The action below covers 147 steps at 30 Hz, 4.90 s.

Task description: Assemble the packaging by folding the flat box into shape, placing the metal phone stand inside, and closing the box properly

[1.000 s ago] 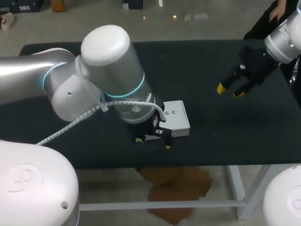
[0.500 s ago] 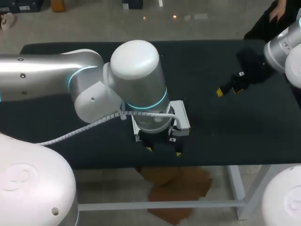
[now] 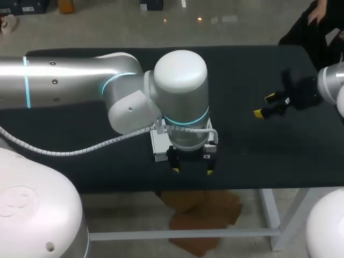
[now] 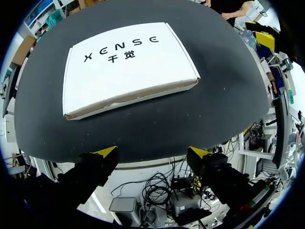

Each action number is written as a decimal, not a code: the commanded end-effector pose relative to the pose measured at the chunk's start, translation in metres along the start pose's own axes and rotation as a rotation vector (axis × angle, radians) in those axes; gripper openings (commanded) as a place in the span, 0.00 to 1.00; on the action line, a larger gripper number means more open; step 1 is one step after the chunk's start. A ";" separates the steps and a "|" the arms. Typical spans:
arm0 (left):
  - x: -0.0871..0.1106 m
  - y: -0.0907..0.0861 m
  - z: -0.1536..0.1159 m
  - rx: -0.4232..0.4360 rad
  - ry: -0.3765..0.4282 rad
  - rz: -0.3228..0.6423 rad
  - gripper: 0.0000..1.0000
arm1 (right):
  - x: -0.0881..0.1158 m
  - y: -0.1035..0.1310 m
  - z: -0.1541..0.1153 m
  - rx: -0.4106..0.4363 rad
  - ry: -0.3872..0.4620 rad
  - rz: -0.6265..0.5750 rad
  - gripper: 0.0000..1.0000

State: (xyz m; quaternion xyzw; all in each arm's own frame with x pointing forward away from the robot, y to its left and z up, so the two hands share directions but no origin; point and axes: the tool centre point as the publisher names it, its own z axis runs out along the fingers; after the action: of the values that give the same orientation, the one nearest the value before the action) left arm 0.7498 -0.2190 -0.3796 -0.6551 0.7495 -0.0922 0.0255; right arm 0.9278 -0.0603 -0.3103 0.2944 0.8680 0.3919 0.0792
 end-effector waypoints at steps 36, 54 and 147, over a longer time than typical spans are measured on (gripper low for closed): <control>-0.033 -0.083 0.029 -0.021 -0.146 -0.180 1.00 | -0.057 0.000 0.012 -0.244 0.103 -0.281 1.00; -0.073 -0.161 0.037 0.006 -0.122 -0.189 1.00 | -0.057 0.000 0.012 -0.244 0.103 -0.281 1.00; -0.156 -0.260 -0.056 0.500 0.228 0.338 1.00 | -0.057 0.000 0.012 -0.244 0.103 -0.281 1.00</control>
State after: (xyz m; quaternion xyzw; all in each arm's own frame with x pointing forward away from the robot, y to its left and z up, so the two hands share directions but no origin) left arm 1.0722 -0.1251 -0.3080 -0.5104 0.8432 -0.1681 0.0163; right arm 0.9783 -0.0837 -0.3237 0.1396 0.8505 0.4917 0.1243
